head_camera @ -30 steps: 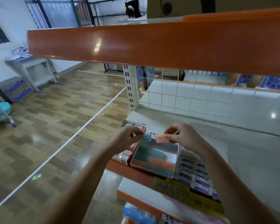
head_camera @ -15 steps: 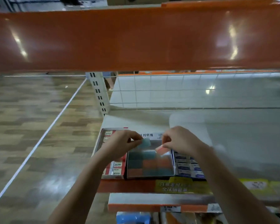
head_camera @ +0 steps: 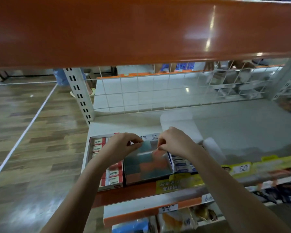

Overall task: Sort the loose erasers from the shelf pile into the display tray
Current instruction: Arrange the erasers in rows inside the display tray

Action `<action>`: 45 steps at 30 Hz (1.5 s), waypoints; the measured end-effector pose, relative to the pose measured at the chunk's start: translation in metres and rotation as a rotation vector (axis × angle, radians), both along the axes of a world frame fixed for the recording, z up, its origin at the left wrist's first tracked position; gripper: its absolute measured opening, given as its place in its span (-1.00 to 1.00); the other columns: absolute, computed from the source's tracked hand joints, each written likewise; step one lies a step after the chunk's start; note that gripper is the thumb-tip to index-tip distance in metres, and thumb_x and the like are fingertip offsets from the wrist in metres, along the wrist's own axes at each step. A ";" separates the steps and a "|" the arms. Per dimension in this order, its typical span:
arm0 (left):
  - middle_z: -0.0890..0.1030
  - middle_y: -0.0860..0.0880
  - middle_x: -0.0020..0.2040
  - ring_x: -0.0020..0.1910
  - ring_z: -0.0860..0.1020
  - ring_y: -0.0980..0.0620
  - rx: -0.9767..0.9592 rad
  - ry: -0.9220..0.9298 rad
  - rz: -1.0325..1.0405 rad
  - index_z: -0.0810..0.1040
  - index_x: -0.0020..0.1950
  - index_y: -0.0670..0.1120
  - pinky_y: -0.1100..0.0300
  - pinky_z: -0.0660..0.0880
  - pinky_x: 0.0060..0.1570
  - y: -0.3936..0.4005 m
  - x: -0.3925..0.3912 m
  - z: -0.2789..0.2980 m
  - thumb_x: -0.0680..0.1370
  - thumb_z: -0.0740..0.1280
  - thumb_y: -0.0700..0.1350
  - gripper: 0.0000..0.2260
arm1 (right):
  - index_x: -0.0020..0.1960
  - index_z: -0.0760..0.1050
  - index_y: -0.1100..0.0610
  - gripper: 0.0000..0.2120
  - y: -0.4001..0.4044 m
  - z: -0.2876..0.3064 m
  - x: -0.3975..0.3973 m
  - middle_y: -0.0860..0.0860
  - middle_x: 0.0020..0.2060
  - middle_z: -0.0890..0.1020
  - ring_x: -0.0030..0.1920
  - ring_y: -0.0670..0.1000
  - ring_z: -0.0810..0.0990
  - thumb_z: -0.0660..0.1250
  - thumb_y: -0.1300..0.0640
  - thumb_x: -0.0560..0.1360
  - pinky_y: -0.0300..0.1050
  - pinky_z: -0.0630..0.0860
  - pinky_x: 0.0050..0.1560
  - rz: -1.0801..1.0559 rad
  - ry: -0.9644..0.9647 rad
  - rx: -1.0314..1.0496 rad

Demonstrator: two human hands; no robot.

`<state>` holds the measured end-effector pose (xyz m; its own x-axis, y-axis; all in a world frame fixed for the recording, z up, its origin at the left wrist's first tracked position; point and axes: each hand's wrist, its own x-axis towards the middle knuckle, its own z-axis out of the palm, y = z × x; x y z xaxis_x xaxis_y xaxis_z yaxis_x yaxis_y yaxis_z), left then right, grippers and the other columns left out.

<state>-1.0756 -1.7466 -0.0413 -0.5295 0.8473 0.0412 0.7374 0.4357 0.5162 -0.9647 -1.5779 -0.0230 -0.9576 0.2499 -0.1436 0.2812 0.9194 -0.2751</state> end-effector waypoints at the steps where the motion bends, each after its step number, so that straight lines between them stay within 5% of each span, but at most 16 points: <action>1: 0.58 0.19 -0.03 -0.19 0.46 0.30 -0.002 -0.001 0.002 0.59 0.15 0.05 0.49 0.38 -0.22 0.000 0.000 0.000 0.56 0.28 -0.01 -0.80 | -0.02 0.64 0.06 -0.87 -0.001 -0.001 0.000 0.02 -0.10 0.58 -0.03 -0.04 0.52 0.34 0.10 0.49 -0.19 0.43 -0.06 -0.001 0.006 0.013; 11: 0.62 0.13 0.04 -0.20 0.43 0.33 -0.022 0.018 -0.024 0.57 0.18 0.04 0.52 0.35 -0.24 -0.003 -0.003 -0.004 0.57 0.27 -0.01 -0.79 | 0.01 0.61 0.05 -0.86 -0.006 -0.007 -0.004 0.06 -0.01 0.50 -0.01 0.04 0.47 0.36 0.06 0.48 -0.16 0.40 0.01 0.051 0.025 0.187; 18: 0.62 0.11 0.04 -0.11 0.50 0.26 -0.025 0.005 -0.042 0.57 0.18 0.02 0.53 0.37 -0.21 -0.001 -0.003 -0.006 0.56 0.28 -0.02 -0.78 | 0.00 0.61 0.09 -0.82 -0.007 -0.027 -0.009 0.07 -0.07 0.55 0.01 0.10 0.45 0.26 0.23 0.51 -0.07 0.39 0.03 0.162 0.019 0.369; 23: 0.64 0.11 0.01 -0.15 0.50 0.25 -0.061 0.010 -0.015 0.58 0.15 0.03 0.47 0.38 -0.17 0.009 -0.001 -0.009 0.56 0.27 -0.01 -0.80 | 0.04 0.61 0.03 -0.83 -0.003 -0.026 -0.009 0.04 -0.03 0.57 0.02 0.04 0.45 0.29 0.12 0.51 -0.13 0.36 0.00 0.127 0.065 0.255; 28: 0.65 0.07 0.04 -0.05 0.59 0.12 -0.116 0.057 0.031 0.57 0.16 0.02 0.20 0.54 0.00 0.028 0.010 -0.013 0.57 0.27 0.01 -0.79 | 0.12 0.51 0.08 -0.79 0.003 -0.010 0.011 -0.03 0.02 0.52 0.04 -0.05 0.46 0.32 0.04 0.51 -0.25 0.33 -0.03 -0.125 0.178 0.032; 34: 0.65 0.01 -0.02 -0.05 0.59 -0.01 -0.150 0.199 0.095 0.51 0.12 0.03 0.08 0.55 -0.07 0.041 0.019 -0.020 0.58 0.21 0.05 -0.81 | 0.09 0.46 0.15 -0.64 -0.003 -0.008 0.033 0.03 -0.04 0.58 -0.04 0.00 0.54 0.23 -0.14 0.53 -0.13 0.47 -0.05 -0.287 -0.024 -0.114; 40: 0.62 0.00 -0.01 -0.05 0.56 0.01 -0.154 0.295 0.080 0.51 0.16 0.01 0.18 0.45 -0.14 0.042 0.028 -0.025 0.62 0.15 0.04 -0.77 | -0.32 0.30 0.02 -0.75 -0.008 -0.021 0.035 -0.02 -0.32 0.50 -0.32 -0.05 0.46 0.26 0.06 0.50 -0.23 0.27 -0.41 -0.274 -0.027 -0.141; 45: 0.60 0.01 0.11 0.10 0.54 0.00 -0.183 0.287 0.069 0.45 0.31 0.11 0.15 0.47 -0.02 0.037 0.031 -0.022 0.62 0.16 0.02 -0.72 | -0.34 0.19 0.07 -0.72 -0.003 -0.029 0.035 -0.01 -0.39 0.36 -0.40 -0.08 0.31 0.24 0.16 0.47 -0.18 0.13 -0.44 -0.291 -0.022 -0.129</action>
<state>-1.0444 -1.7101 -0.0633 -0.5747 0.8170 0.0474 0.8068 0.5558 0.2006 -0.9297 -1.5813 -0.0517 -0.8449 0.4910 -0.2121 0.5344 0.7576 -0.3747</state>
